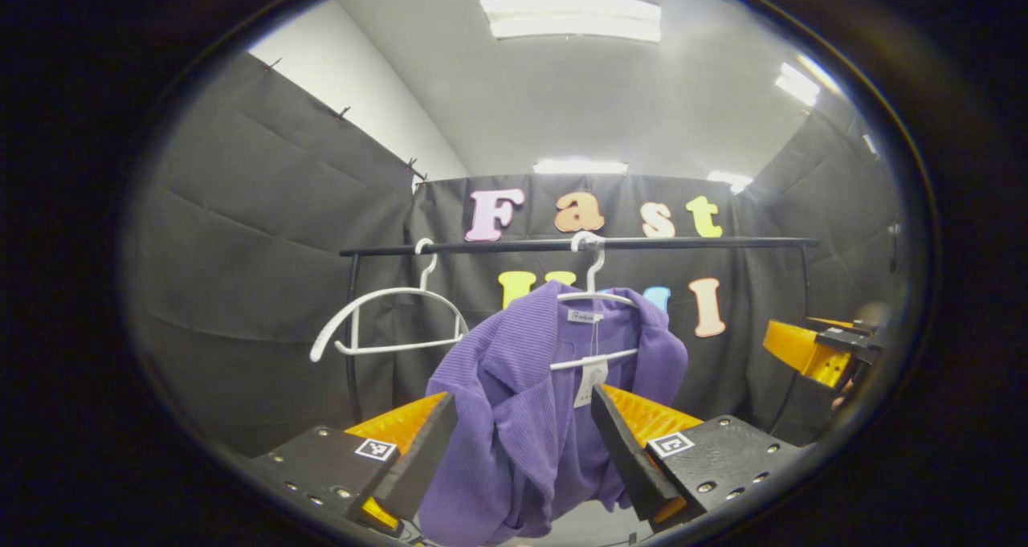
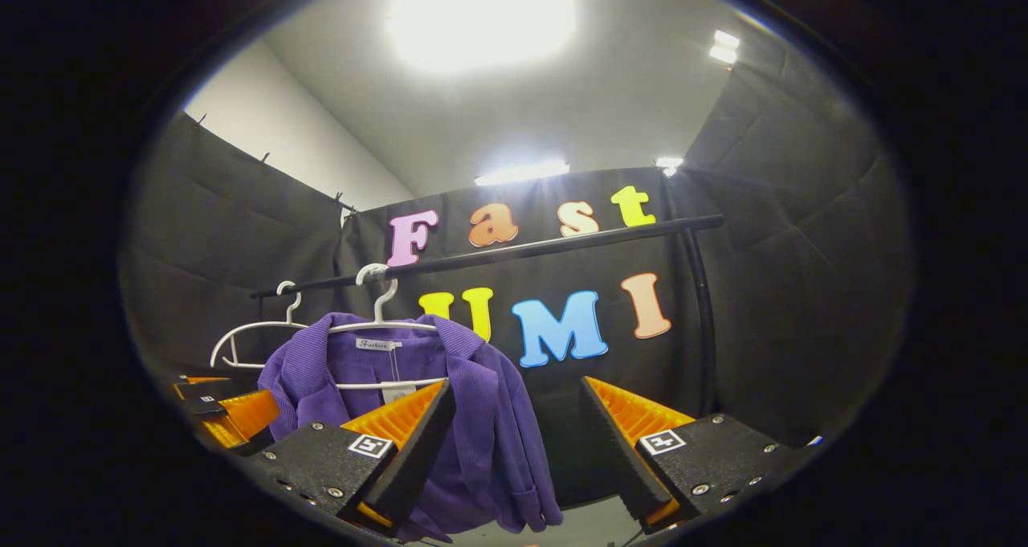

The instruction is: Grasp the clothes on the hanger with both hands and then place them into the laundry hamper below.

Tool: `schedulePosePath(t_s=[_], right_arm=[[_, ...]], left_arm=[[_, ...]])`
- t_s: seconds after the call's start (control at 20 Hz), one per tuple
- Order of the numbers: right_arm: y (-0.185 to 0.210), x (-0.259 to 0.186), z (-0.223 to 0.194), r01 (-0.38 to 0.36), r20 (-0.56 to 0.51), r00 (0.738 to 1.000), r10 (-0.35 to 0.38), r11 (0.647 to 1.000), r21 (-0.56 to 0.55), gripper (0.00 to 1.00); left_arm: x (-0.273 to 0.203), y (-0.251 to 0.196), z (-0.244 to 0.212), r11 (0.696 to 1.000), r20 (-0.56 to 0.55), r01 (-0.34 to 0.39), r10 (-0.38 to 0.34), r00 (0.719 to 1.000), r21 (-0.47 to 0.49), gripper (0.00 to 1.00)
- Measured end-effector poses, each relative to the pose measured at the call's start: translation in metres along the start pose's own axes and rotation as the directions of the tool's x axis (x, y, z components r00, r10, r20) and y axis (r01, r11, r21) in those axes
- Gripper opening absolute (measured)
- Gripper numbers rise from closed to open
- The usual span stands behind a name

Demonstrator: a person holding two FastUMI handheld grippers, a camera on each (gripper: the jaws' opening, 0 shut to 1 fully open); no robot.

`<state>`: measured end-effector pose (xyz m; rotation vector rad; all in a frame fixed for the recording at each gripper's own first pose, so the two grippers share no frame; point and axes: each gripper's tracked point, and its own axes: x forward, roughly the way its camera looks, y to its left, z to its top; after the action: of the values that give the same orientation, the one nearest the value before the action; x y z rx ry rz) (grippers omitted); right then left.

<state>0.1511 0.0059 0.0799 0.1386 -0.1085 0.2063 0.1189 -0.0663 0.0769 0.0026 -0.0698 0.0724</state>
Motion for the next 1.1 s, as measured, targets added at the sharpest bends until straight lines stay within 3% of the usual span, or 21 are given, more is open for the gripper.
schedulePosePath(t_s=[0.35,0.75,1.1], right_arm=[[0.01,0.051,-0.019,-0.096,-0.029,0.995,0.097,0.995,0.041,0.95],[0.025,0.103,-0.062,-0.168,-0.094,0.981,0.171,0.985,0.039,0.95],[0.044,0.135,-0.112,-0.208,-0.181,0.959,0.217,0.976,0.066,0.95]], left_arm=[[0.046,-0.022,-0.037,0.999,-0.061,-0.052,0.053,0.997,0.016,1.0],[0.081,-0.01,-0.074,0.987,-0.119,-0.156,0.158,0.98,0.022,0.97],[0.101,-0.014,-0.097,0.986,-0.134,-0.156,0.163,0.978,0.056,1.0]])
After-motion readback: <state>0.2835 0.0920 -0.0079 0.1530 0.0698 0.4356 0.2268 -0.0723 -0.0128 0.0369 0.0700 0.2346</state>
